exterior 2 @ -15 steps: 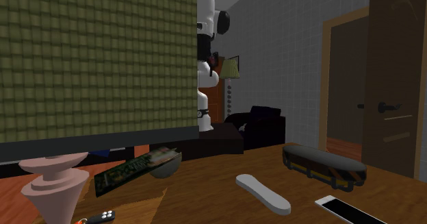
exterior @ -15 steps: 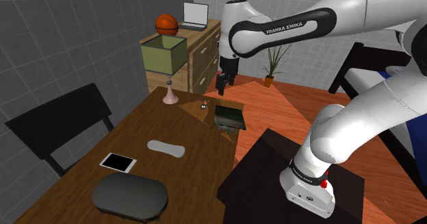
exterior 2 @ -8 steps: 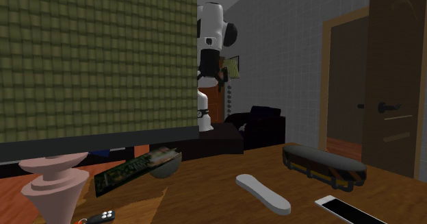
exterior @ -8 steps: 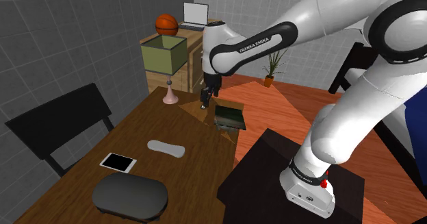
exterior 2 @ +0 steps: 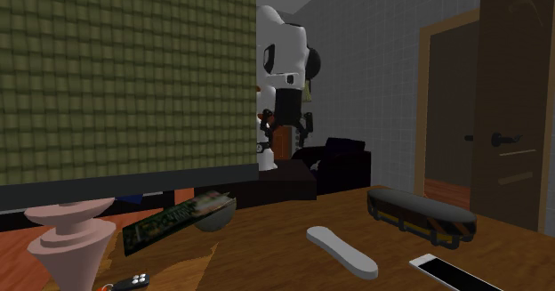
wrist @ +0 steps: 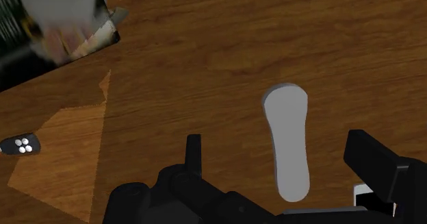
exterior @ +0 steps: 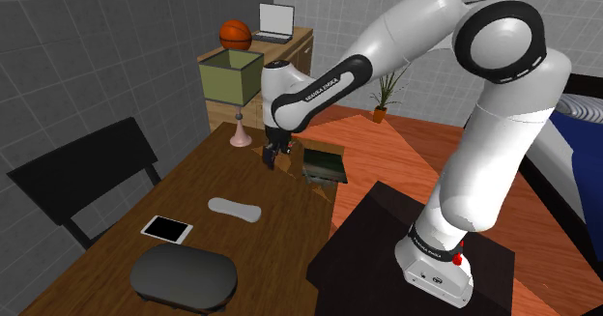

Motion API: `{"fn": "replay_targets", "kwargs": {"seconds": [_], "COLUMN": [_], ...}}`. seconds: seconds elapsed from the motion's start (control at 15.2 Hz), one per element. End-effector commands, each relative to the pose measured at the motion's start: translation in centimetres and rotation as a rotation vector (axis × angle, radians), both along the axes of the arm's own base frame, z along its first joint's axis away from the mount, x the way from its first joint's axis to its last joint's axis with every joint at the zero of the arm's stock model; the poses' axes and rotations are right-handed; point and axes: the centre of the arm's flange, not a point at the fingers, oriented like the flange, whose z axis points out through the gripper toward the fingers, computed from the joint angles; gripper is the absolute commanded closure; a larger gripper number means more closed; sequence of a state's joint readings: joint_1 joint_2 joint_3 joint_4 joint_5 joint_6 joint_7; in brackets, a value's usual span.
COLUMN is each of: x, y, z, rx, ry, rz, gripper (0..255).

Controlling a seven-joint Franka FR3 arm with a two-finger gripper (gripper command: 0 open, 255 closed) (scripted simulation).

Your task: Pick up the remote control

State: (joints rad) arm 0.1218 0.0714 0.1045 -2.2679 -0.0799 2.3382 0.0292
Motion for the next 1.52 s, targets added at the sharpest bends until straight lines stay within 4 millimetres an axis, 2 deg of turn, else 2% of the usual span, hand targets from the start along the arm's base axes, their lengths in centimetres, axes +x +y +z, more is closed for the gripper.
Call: {"fn": "replay_targets", "kwargs": {"seconds": [0.0, 1.12, 1.45], "x": [1.4, 11.0, 11.2], "y": [1.1, 11.7, 11.9], "z": [-2.3, -19.4, -21.9], "rx": [0.003, 0.025, 0.025], "ry": [0.002, 0.019, 0.019], "rz": [0.016, 0.147, 0.15], "gripper": [0, 0, 0]}}
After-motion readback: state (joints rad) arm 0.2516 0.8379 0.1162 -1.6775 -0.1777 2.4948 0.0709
